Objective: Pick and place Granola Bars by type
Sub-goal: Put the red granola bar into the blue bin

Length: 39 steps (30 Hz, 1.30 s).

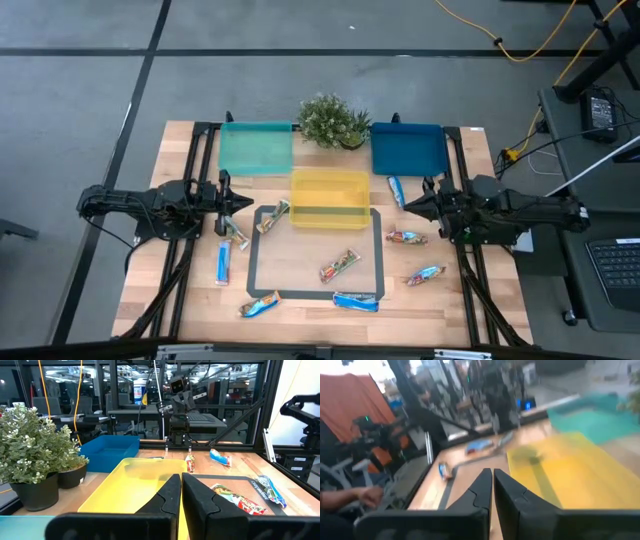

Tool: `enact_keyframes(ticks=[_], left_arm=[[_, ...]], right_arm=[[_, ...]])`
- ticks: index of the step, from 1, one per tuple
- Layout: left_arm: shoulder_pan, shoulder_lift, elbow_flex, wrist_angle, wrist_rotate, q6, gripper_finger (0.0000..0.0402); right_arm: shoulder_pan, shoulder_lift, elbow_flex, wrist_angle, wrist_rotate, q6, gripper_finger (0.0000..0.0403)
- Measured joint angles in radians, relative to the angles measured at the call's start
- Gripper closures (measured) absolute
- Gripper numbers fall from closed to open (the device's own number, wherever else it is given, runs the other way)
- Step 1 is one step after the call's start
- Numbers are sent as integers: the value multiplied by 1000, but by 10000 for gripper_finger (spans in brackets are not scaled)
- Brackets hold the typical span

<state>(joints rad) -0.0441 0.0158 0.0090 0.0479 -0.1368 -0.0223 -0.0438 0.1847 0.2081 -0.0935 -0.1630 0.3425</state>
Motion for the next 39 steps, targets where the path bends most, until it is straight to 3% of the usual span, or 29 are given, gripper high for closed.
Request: enact_keyframes(ticks=[6, 10, 13, 20, 25, 29, 39], left_arm=[[0, 0, 0, 0, 0, 0, 393], [0, 0, 0, 0, 0, 0, 393], [0, 0, 0, 0, 0, 0, 394], [0, 0, 0, 0, 0, 0, 391], [0, 0, 0, 0, 0, 0, 393], [0, 0, 0, 0, 0, 0, 393], [0, 0, 0, 0, 0, 0, 390]], right_arm=[[68, 262, 217, -244, 6, -6, 381], [166, 469, 358, -308, 10, -35, 381], [257, 621, 479, -407, 89, -55, 381], [384, 935, 746, -858, 290, 12, 381], [390, 1045, 803, -990, 299, 72, 369], [388, 1080, 803, -991, 294, 97, 312], [386, 1148, 759, -930, 328, 174, 107]])
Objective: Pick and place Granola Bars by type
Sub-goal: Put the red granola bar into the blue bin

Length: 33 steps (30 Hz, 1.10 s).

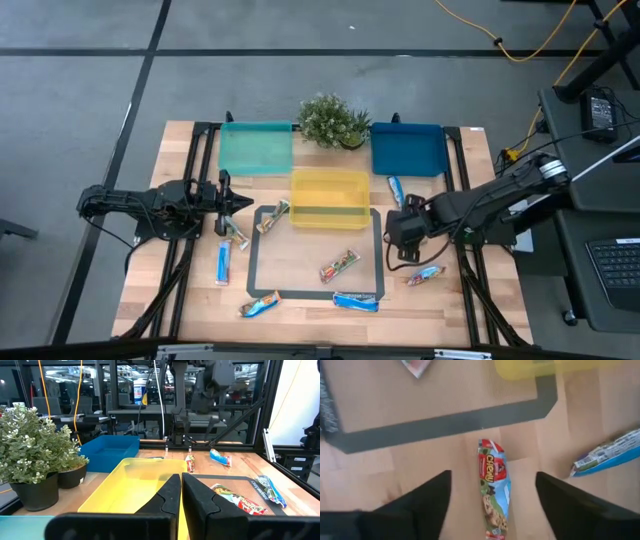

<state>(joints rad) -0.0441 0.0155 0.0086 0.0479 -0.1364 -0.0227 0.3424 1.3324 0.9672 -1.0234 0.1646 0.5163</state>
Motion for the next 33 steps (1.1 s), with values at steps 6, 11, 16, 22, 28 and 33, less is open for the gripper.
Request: enact_keyframes(ticks=[6, 11, 16, 22, 28, 33], left_arm=[[0, 0, 0, 0, 0, 0, 393], [0, 0, 0, 0, 0, 0, 390], [0, 0, 0, 0, 0, 0, 389], [0, 0, 0, 0, 0, 0, 390], [0, 0, 0, 0, 0, 0, 391], [0, 0, 0, 0, 0, 0, 393]], right_arm=[[-41, 64, -123, 54, 20, 61, 70], [-87, 85, -208, 93, 51, 85, 69], [-112, 84, -263, 196, -12, 60, 69], [-113, 84, -255, 234, -91, 12, 69], [-113, 84, -208, 237, -123, -39, 69], [-112, 84, -196, 276, -214, -98, 69]])
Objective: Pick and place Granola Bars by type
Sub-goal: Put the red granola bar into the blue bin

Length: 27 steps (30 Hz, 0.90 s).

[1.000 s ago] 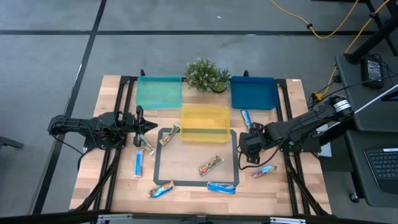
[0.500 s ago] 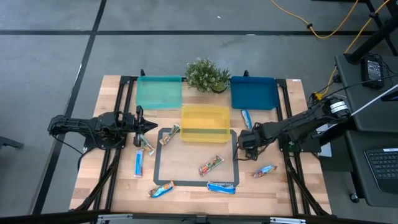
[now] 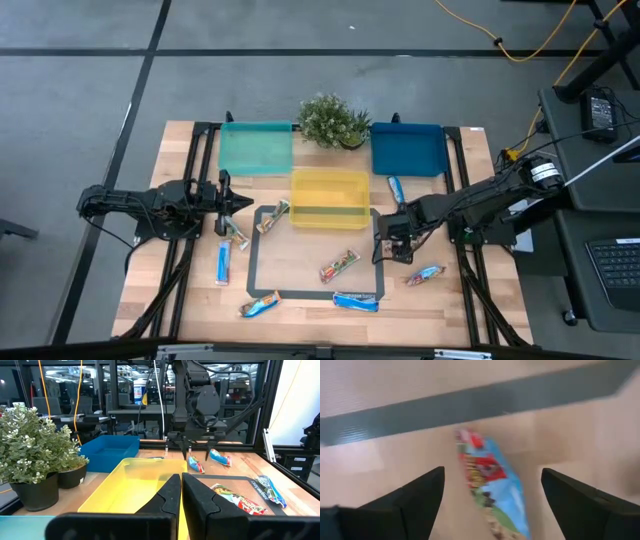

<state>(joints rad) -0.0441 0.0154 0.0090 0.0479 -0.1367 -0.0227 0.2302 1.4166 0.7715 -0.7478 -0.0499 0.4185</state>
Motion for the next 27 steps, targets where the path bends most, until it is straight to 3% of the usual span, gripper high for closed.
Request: enact_keyframes(ticks=[11, 27], left_arm=[[0, 0, 0, 0, 0, 0, 390], [0, 0, 0, 0, 0, 0, 389]], right_arm=[[11, 11, -8, 71, -4, -34, 69], [17, 169, -12, 73, 8, -34, 79]])
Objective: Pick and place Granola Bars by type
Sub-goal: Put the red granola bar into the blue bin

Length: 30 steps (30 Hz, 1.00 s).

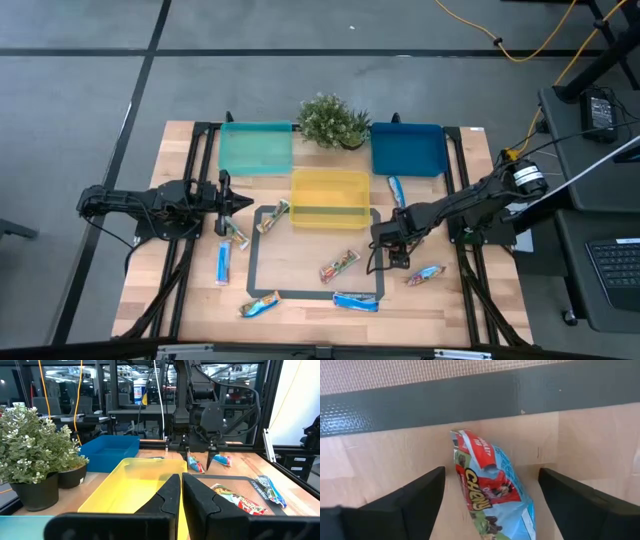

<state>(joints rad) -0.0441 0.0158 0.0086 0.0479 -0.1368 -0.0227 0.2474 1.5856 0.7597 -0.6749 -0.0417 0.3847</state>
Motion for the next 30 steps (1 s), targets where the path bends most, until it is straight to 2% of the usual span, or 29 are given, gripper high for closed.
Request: enact_keyframes(ticks=[4, 16, 23, 30], left_arm=[[0, 0, 0, 0, 0, 0, 392], [0, 0, 0, 0, 0, 0, 391], [0, 0, 0, 0, 0, 0, 393], [0, 0, 0, 0, 0, 0, 390]], right_arm=[[0, -2, -2, 3, 14, 2, 111], [-3, -1, -4, 4, 53, 0, 245], [-4, 5, 29, -29, 56, 2, 293], [-3, 5, 132, -70, 66, -1, 315]])
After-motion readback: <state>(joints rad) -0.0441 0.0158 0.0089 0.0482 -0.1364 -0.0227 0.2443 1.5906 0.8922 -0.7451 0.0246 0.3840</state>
